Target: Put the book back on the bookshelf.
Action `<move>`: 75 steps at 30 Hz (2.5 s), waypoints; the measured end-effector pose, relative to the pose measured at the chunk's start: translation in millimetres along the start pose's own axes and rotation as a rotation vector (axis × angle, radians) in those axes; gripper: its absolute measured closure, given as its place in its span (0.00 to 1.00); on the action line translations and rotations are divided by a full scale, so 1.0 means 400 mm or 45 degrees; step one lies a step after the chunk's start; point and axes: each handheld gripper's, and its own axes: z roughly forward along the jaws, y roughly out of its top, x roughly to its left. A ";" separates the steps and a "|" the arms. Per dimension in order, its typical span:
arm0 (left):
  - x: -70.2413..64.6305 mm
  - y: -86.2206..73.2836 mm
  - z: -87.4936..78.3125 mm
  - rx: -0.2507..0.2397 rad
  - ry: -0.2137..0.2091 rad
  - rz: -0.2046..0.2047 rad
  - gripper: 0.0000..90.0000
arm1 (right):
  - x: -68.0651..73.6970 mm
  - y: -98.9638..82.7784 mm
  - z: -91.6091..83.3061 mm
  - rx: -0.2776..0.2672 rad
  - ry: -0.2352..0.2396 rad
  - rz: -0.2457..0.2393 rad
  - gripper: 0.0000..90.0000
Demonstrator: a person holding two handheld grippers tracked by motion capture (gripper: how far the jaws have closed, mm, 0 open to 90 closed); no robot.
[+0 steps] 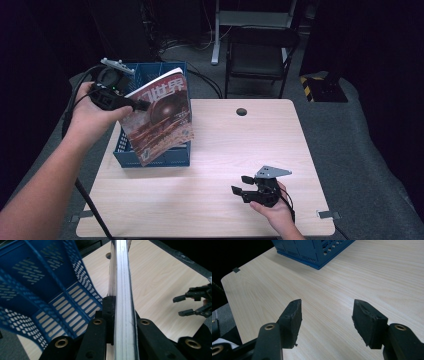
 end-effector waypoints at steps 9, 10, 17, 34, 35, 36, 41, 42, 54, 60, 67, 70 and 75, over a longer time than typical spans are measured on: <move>0.063 -0.022 -0.019 -0.021 0.092 -0.111 0.94 | 0.002 0.000 0.002 0.001 0.002 0.008 0.45; 0.070 -0.024 -0.022 -0.018 0.095 -0.124 0.94 | 0.001 0.000 0.002 -0.001 0.002 0.001 0.45; 0.119 -0.044 -0.037 -0.028 0.155 -0.212 0.94 | 0.001 0.000 0.002 -0.002 0.001 0.006 0.45; 0.178 -0.064 -0.037 -0.006 0.280 -0.377 0.94 | 0.002 0.000 0.003 0.001 0.002 0.006 0.45; 0.179 -0.065 -0.033 -0.024 0.291 -0.386 0.94 | 0.002 0.000 0.003 0.002 0.002 0.006 0.45; 0.181 -0.063 -0.032 -0.020 0.299 -0.395 0.94 | 0.002 0.000 0.004 0.002 0.003 0.006 0.45; 0.191 -0.059 -0.023 -0.025 0.324 -0.432 0.94 | 0.000 0.001 0.002 -0.004 0.003 -0.003 0.45; 0.192 -0.059 -0.021 -0.026 0.326 -0.441 0.94 | -0.001 0.000 0.002 -0.006 0.000 -0.006 0.45; 0.203 -0.042 0.002 -0.054 0.383 -0.512 0.94 | 0.000 0.000 0.000 -0.007 -0.004 0.006 0.45; 0.202 -0.028 0.022 -0.055 0.407 -0.527 0.94 | -0.002 0.001 -0.003 -0.012 0.001 -0.005 0.45; 0.203 -0.012 0.046 -0.065 0.436 -0.546 0.94 | -0.002 -0.001 -0.011 -0.023 -0.005 -0.003 0.46; 0.202 -0.006 0.058 -0.073 0.442 -0.556 0.94 | -0.002 -0.002 -0.015 -0.028 -0.011 -0.001 0.46; 0.201 0.002 0.083 -0.077 0.444 -0.557 0.94 | -0.001 -0.006 -0.024 -0.037 -0.021 0.012 0.46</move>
